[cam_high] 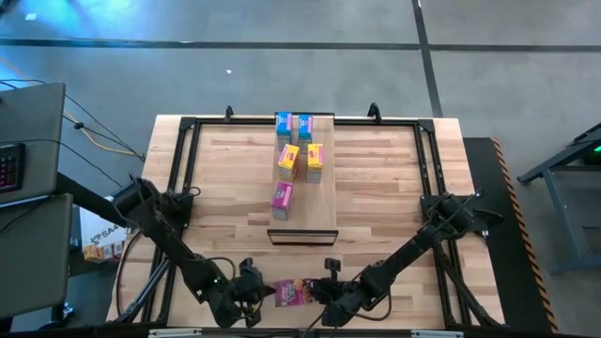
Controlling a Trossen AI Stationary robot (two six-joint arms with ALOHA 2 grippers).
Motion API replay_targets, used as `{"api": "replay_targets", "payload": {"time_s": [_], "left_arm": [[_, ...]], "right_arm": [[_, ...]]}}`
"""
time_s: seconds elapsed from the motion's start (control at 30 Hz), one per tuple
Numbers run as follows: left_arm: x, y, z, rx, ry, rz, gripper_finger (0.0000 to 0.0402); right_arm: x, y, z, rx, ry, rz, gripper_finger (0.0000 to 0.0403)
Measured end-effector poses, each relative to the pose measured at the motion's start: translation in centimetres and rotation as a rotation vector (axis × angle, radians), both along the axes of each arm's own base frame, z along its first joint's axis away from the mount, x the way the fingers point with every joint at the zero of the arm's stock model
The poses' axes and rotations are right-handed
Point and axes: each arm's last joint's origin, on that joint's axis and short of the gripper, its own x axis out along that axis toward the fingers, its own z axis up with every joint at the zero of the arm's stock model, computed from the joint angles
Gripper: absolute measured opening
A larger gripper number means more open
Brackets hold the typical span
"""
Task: Stack cereal on shelf
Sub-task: Put the purple cereal box on the shelf
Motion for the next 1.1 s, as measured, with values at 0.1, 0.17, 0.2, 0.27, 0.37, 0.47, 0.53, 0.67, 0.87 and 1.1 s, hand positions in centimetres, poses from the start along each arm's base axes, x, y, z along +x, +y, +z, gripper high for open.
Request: {"api": "replay_targets", "payload": {"time_s": [0.1,0.17,0.2,0.27,0.37,0.47,0.53,0.67,0.87,1.1], "left_arm": [[0.1,0.2,0.9,0.013,-0.044,0.021,0.0000],[0.2,0.3,1.4,0.013,-0.068,0.026,0.0000],[0.3,0.4,1.6,0.017,-0.078,0.025,0.0000],[0.7,0.3,1.9,0.006,-0.107,0.019,0.0000],[1.2,0.3,2.4,-0.003,-0.151,0.008,0.0000],[1.8,0.5,2.7,-0.006,-0.183,0.006,0.0000],[2.1,0.7,2.8,-0.003,-0.195,0.006,0.0000],[2.7,1.1,3.0,-0.005,-0.210,0.012,0.0000],[3.5,1.9,3.1,-0.023,-0.215,0.026,0.0000],[4.4,2.5,3.5,-0.011,-0.245,0.016,0.0000]], "right_arm": [[0.0,0.0,0.0,0.002,0.005,0.002,0.0000],[0.0,0.0,-0.1,-0.001,0.008,0.003,0.0000],[0.0,0.0,-0.1,-0.002,0.009,0.003,0.0000],[-0.1,-0.1,-0.2,-0.008,0.015,0.003,0.0000],[-0.1,-0.2,-0.3,-0.017,0.022,0.000,0.0000],[-0.1,-0.3,-0.4,-0.022,0.027,-0.002,0.0000],[-0.1,-0.3,-0.4,-0.022,0.027,-0.003,0.0000],[-0.1,-0.3,-0.4,-0.022,0.024,-0.004,0.0000],[0.0,-0.3,-0.4,-0.028,0.020,-0.001,0.0000],[-0.1,-0.3,-0.4,-0.041,0.034,0.027,0.0000]]}}
